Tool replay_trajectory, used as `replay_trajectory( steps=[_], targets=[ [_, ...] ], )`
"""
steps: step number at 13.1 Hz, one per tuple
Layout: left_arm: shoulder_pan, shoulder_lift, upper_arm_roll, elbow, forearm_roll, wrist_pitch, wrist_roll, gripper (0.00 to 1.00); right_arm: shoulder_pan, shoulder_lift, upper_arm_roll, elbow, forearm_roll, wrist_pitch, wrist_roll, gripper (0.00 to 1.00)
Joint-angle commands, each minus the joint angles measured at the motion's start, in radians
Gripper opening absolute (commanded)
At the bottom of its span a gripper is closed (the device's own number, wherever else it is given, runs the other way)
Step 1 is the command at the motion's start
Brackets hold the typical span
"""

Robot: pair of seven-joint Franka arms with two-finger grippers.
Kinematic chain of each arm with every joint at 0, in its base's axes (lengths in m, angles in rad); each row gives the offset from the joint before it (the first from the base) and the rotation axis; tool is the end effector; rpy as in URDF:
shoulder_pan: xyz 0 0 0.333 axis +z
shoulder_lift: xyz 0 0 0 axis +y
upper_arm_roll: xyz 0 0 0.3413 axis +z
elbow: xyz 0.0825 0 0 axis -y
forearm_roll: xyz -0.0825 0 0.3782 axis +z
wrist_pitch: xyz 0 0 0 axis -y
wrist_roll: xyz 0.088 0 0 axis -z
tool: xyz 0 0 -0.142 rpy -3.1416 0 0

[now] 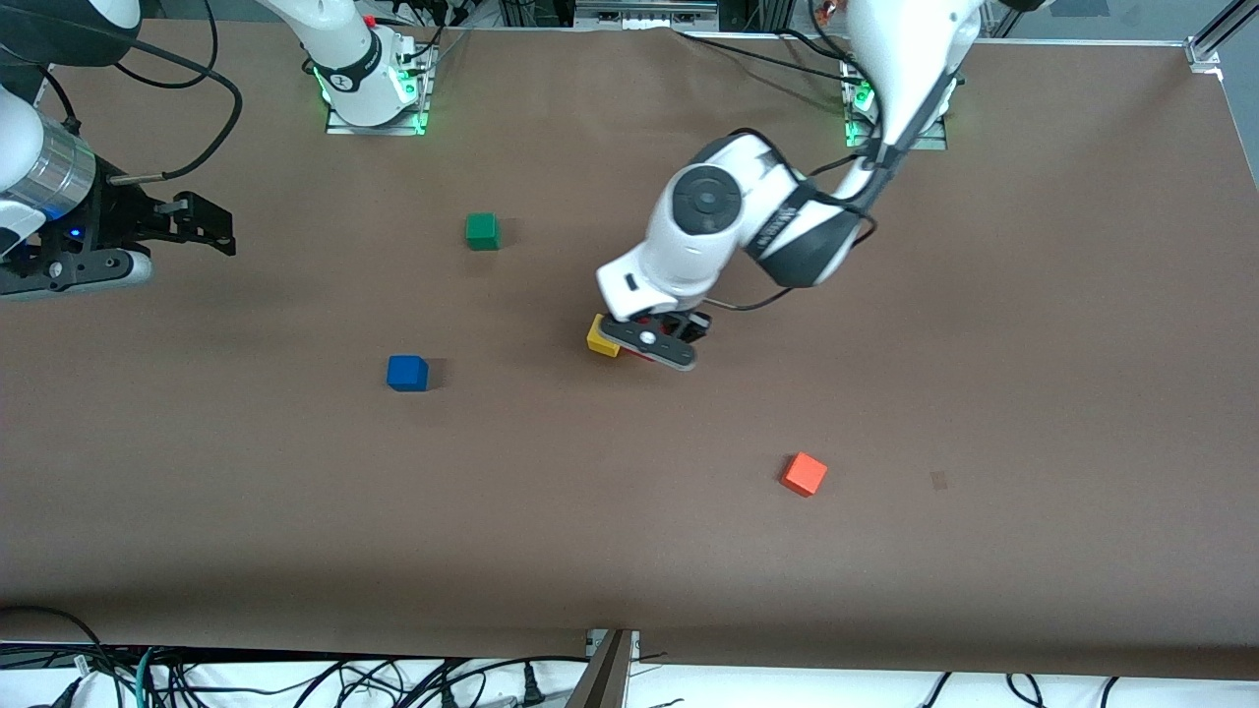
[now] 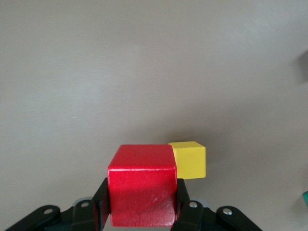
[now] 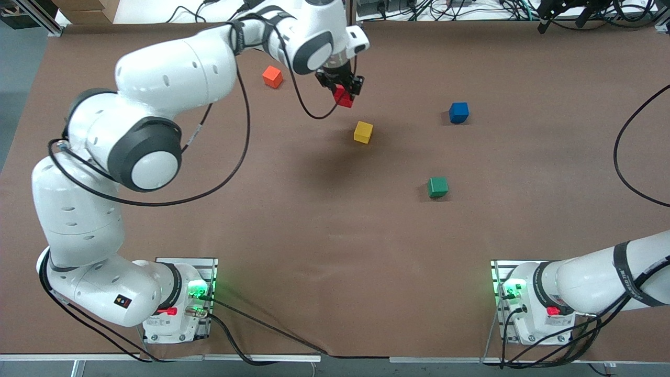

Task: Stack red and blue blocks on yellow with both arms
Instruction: 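Carry the red cube over the yellow cube and lower it on top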

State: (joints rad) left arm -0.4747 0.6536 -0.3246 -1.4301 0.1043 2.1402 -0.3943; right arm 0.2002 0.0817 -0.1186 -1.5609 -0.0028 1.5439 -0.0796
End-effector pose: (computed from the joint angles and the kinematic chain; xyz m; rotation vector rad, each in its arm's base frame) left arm 0.5519 -0.4924 0.3214 2.9506 -0.5764 0.0259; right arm 0.5646 0.0483 0.5719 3.1151 0.2516 -0.1534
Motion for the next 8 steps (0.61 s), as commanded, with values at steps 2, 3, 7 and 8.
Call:
replay_trajectory(
  steps=[2,3,7,8],
  targets=[
    [-0.125,0.092,0.085,0.105,0.041,-0.028,-0.001,0.01,-0.007,0.004,0.008,0.019,0.001,-0.011,0.009,1.0],
    [-0.163,0.104,0.117,0.117,0.041,-0.031,0.0,0.01,-0.007,0.004,0.008,0.019,0.001,-0.011,0.009,1.0],
    [-0.206,0.138,0.131,0.134,0.041,-0.046,-0.001,0.01,-0.007,0.004,0.008,0.019,0.001,-0.011,0.009,1.0],
    [-0.206,0.15,0.131,0.148,0.041,-0.046,-0.001,0.01,-0.007,0.004,0.008,0.019,0.001,-0.01,0.009,1.0]
  ],
)
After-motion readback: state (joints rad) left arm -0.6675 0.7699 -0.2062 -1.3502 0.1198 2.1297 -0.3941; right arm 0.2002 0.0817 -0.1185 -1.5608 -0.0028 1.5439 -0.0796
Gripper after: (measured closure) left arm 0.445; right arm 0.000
